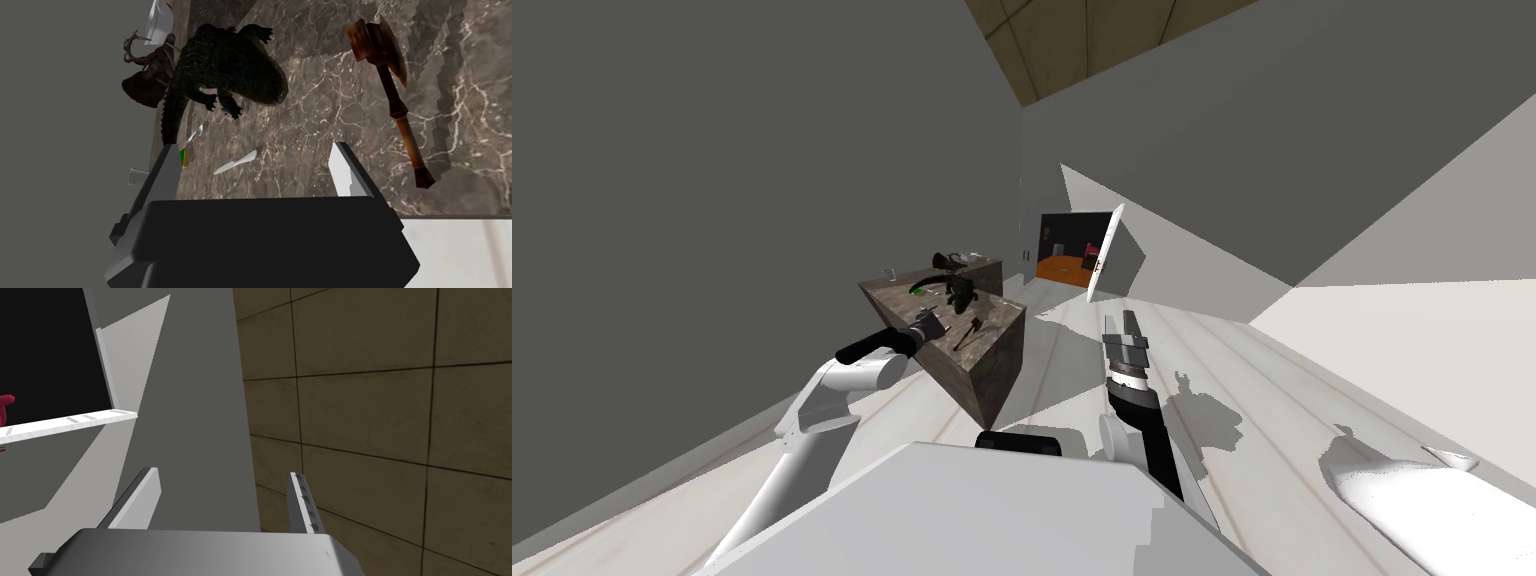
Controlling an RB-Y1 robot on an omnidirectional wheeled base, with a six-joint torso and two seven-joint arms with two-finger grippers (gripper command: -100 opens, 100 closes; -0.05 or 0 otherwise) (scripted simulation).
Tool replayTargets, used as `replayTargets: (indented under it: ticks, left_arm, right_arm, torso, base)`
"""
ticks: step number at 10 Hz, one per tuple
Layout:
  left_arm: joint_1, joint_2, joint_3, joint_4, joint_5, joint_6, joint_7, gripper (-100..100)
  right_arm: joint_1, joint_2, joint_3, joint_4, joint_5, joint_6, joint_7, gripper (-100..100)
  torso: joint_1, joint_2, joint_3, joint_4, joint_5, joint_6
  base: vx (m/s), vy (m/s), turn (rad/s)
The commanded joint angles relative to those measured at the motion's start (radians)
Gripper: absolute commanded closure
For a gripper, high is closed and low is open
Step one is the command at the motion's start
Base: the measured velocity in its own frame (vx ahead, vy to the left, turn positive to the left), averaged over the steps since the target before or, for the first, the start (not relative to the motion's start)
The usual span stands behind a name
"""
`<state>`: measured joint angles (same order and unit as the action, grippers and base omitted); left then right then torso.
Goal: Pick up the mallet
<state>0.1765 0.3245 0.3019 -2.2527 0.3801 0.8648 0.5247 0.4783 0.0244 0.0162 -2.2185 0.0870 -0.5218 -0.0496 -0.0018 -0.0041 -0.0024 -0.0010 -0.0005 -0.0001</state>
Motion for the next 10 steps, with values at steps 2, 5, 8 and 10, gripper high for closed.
replayTargets:
  ticks: [2, 5, 8, 10]
  left_arm:
    - [-0.011, 0.013, 0.018, 0.037, 0.02, 0.077, 0.043, -100]
    - [-0.016, 0.022, 0.031, 0.063, 0.034, 0.163, 0.069, -100]
    - [-0.025, 0.04, 0.054, 0.117, 0.06, 0.252, 0.117, -100]
    - [-0.029, 0.048, 0.065, 0.143, 0.071, 0.311, 0.139, -100]
  right_arm:
    - [0.0, 0.0, 0.0, 0.0, 0.0, 0.0, 0.0, 0]
    - [0.0, 0.0, 0.0, 0.0, 0.0, 0.0, 0.0, 0]
    - [0.0, 0.0, 0.0, 0.0, 0.0, 0.0, 0.0, 0]
    - [0.0, 0.0, 0.0, 0.0, 0.0, 0.0, 0.0, 0]
  torso:
    - [-0.001, 0.0, 0.0, 0.0, 0.0, 0.0]
    - [-0.001, 0.0, 0.0, 0.0, 0.0, 0.0]
    - [-0.003, -0.002, -0.001, 0.0, -0.001, 0.0]
    - [-0.001, -0.004, -0.002, -0.001, 0.0, 0.0]
  base:
    - [0.075, -0.063, 0.023]
    - [0.05, -0.054, 0.072]
    - [0.095, -0.081, -0.028]
    - [0.113, -0.057, 0.014]
